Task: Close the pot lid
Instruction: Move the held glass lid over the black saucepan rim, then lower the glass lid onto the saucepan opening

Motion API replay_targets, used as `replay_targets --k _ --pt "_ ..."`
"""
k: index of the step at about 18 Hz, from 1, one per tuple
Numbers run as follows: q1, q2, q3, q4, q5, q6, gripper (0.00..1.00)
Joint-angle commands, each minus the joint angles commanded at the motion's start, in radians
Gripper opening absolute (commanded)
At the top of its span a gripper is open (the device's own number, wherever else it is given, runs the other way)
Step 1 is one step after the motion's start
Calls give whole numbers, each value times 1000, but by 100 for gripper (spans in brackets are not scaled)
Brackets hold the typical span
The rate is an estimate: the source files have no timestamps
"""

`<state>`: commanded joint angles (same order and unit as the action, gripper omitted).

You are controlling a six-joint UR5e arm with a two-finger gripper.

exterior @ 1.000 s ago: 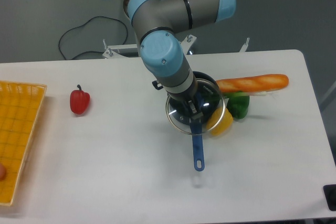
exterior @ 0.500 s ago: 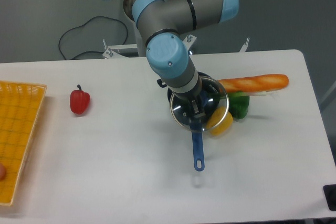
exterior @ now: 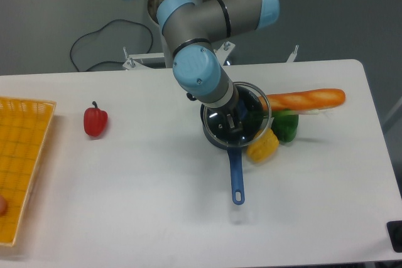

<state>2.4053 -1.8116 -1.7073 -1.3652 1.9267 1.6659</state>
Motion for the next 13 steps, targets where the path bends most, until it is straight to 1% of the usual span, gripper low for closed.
replay_targets --k 2,4,13 --pt "0 0 -12 0 1 0 57" --pt "-2 12 -26 0 2 3 57" --pt "-9 17 -43 2 5 -5 57"
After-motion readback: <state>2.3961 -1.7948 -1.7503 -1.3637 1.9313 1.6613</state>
